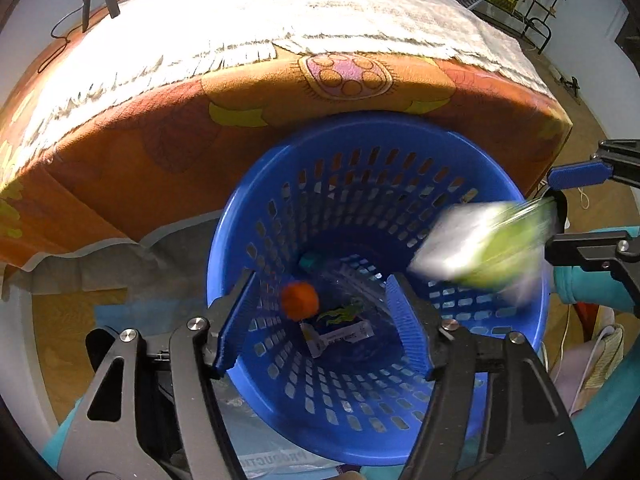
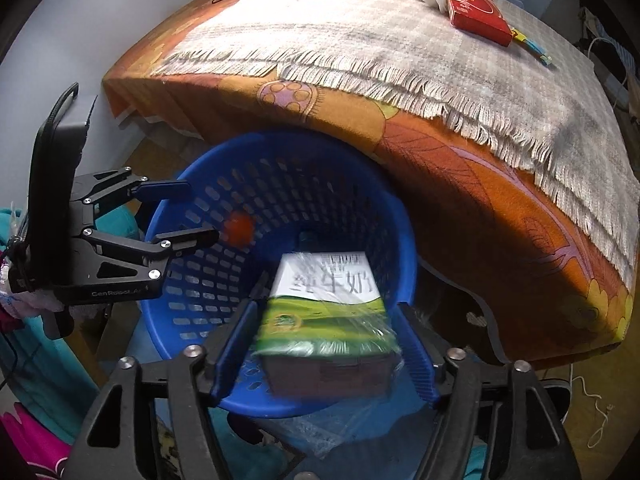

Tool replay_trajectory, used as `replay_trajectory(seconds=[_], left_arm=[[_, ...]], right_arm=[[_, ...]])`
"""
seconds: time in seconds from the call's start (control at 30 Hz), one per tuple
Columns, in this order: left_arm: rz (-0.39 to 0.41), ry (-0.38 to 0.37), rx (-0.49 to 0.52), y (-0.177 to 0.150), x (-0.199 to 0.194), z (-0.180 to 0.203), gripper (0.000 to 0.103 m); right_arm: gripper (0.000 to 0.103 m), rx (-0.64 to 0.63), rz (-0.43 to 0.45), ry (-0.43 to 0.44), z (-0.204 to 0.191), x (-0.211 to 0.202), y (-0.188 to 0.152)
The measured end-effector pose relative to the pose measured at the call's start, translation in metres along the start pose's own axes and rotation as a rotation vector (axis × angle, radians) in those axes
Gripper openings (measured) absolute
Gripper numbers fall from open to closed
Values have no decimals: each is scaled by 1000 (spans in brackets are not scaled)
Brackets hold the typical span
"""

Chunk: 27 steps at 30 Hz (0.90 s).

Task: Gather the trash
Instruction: 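Open both tools to drop the cap and carton into the basket, then move both tools back over the bed toward the bags and red box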

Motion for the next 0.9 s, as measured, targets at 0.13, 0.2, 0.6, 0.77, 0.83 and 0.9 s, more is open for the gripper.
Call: replay_trajectory(seconds=[0.13, 0.2, 0.6, 0.77, 0.83, 0.9], left_arm=[[-5, 2, -3, -2, 2, 0, 73], [-6, 2, 0, -2, 2, -1, 73], [-12, 9, 4, -1, 3, 1, 73], [-11, 7, 6, 0, 3, 2, 73], [-7, 8, 11, 2, 2, 2, 73], [-4, 6, 5, 4, 1, 1, 73]], right_arm=[[83, 2, 7, -16, 2, -1, 2], [84, 3, 8, -20, 3, -2, 2], [86, 13, 22, -34, 6, -7, 6], [86, 15, 32, -38, 6, -11, 8], [87, 19, 39, -40, 7, -14, 9], [87, 25, 50, -39, 8, -17, 12]])
Point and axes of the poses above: each gripper's, at about its wrist camera, not at the fingertips, and x roughly the way its jaws point, z to its right, y to its top, the point moved 5 cm from there along x, roughly the way its jaws point, and after that the axes turned 4 degrees about x, right-handed, at the moved point
